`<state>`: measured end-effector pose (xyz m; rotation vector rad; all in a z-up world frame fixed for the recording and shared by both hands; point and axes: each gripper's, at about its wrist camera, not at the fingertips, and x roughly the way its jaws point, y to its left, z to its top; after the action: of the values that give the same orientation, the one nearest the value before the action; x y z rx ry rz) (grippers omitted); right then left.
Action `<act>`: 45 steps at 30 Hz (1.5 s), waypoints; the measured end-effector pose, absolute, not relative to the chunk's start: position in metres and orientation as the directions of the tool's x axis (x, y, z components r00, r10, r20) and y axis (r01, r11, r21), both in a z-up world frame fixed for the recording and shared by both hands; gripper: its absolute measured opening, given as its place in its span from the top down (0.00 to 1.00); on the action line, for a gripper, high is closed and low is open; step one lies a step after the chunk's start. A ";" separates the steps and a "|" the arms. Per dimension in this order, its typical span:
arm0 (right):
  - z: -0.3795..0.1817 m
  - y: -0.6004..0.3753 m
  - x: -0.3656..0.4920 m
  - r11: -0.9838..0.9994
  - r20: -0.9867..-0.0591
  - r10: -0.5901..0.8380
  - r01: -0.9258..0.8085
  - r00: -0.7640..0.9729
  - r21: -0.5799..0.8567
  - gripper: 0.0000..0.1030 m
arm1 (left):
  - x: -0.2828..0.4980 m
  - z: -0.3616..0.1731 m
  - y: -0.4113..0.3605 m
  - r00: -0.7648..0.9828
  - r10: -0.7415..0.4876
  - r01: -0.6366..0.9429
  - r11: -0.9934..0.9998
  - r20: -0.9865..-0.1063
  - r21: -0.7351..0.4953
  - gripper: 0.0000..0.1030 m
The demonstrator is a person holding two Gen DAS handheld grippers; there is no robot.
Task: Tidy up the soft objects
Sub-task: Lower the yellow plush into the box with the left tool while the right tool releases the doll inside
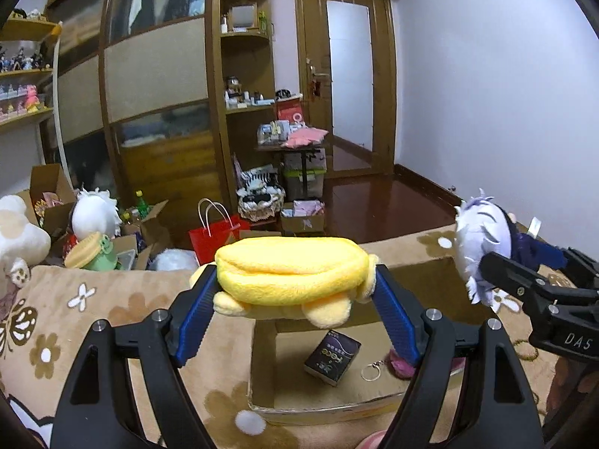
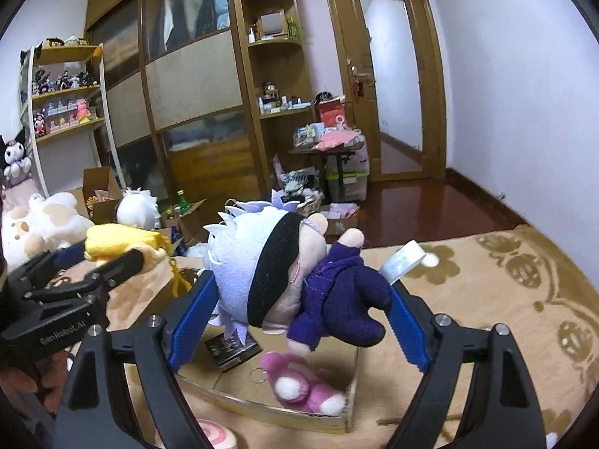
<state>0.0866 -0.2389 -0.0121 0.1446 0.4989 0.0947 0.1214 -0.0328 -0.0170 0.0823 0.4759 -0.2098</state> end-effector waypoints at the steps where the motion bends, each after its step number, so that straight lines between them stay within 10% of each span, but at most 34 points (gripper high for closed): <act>1: -0.013 -0.239 0.088 0.984 -0.471 0.132 -0.058 0.872 0.170 0.12 | 0.123 -0.019 -0.032 0.861 -0.184 0.222 0.975 -0.474 0.024 0.23; 45: -0.064 -0.226 0.092 0.983 -0.636 0.166 -0.072 0.754 0.171 0.07 | 0.139 -0.053 -0.041 0.717 -0.158 0.237 0.971 -0.679 0.024 0.15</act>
<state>0.0923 -0.2262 -0.0635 0.1391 0.7061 0.1299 0.1394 -0.0407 -0.0529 0.1124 0.7402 -0.2193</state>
